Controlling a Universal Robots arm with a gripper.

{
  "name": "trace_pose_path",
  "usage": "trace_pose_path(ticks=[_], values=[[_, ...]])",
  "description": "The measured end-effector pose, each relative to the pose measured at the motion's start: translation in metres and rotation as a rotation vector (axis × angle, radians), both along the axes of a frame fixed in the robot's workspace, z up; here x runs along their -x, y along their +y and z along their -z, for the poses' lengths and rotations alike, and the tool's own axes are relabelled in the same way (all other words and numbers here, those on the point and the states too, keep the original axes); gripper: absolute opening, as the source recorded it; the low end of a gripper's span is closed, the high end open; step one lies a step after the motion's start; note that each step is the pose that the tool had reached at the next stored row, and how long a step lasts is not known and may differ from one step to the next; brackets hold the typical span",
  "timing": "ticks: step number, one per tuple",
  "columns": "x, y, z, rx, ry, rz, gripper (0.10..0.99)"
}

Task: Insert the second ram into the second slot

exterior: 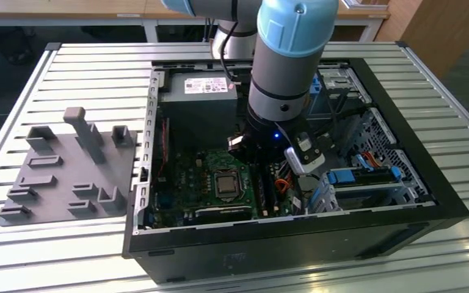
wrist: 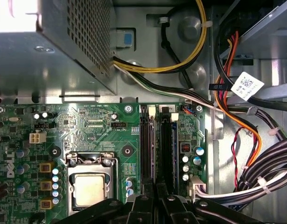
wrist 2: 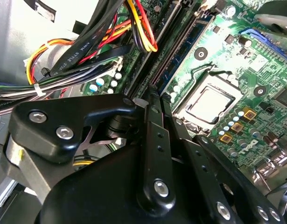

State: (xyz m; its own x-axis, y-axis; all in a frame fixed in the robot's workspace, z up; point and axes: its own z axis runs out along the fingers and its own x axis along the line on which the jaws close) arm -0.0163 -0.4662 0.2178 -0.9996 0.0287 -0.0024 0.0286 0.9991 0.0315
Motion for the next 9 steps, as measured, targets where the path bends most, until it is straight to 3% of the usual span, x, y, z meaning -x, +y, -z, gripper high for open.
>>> trace_pose_path(ticks=[9], values=[[-0.0015, 0.0001, 0.0004, -0.010, 0.0001, 0.000, 0.137]])
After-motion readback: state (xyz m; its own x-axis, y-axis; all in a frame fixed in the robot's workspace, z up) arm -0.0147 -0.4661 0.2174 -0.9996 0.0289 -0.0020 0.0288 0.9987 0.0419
